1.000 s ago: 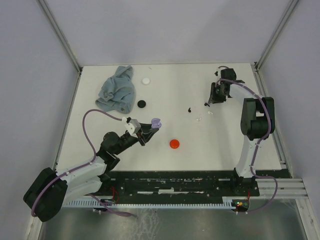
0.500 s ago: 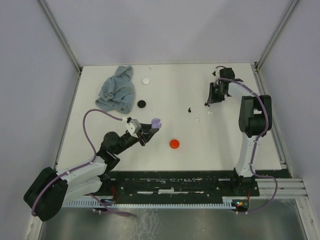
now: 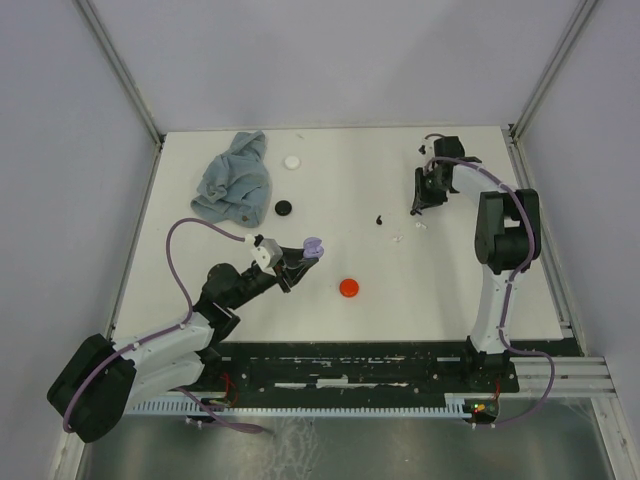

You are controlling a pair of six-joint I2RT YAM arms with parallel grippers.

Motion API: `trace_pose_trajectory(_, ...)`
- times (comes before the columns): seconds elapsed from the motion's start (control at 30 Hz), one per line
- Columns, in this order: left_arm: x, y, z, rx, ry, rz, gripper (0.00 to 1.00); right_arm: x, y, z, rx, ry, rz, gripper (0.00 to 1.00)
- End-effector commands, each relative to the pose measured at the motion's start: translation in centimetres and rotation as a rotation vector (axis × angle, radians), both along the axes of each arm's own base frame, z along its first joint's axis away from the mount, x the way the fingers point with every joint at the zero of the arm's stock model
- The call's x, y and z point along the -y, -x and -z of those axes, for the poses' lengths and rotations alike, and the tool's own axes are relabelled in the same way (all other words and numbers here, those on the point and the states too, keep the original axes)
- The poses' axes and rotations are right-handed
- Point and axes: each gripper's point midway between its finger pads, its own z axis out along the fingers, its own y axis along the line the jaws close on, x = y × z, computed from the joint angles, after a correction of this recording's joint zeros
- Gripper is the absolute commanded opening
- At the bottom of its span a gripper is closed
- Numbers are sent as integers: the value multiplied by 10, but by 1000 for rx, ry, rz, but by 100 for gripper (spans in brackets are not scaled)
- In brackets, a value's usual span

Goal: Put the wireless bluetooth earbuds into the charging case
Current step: Pick up the earbud from the center of the board.

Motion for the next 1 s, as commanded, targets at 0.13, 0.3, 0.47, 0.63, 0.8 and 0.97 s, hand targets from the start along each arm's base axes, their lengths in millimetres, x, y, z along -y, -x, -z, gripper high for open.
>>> trace_pose_trajectory(0.13, 0, -2, -17, 80, 8, 2, 3, 11, 30, 13, -90, 125, -42, 36)
trace_pose_trajectory(0.3, 1, -2, -16, 77, 5, 2, 3, 8, 38, 13, -111, 157, -69, 39)
trace_pose_trajectory(0.47, 1, -2, -17, 77, 7, 7, 3, 9, 47, 13, -121, 181, -88, 40)
trace_pose_trajectory(0.63, 1, -2, -16, 77, 6, 6, 3, 9, 52, 14, -147, 198, -108, 37)
trace_pose_trajectory(0.8, 2, -2, -16, 72, 6, 9, 3, 8, 62, 16, -171, 198, -112, 26)
trace_pose_trajectory(0.97, 2, -2, -16, 73, 7, 10, 3, -1, 59, 5, -129, 209, -133, 19)
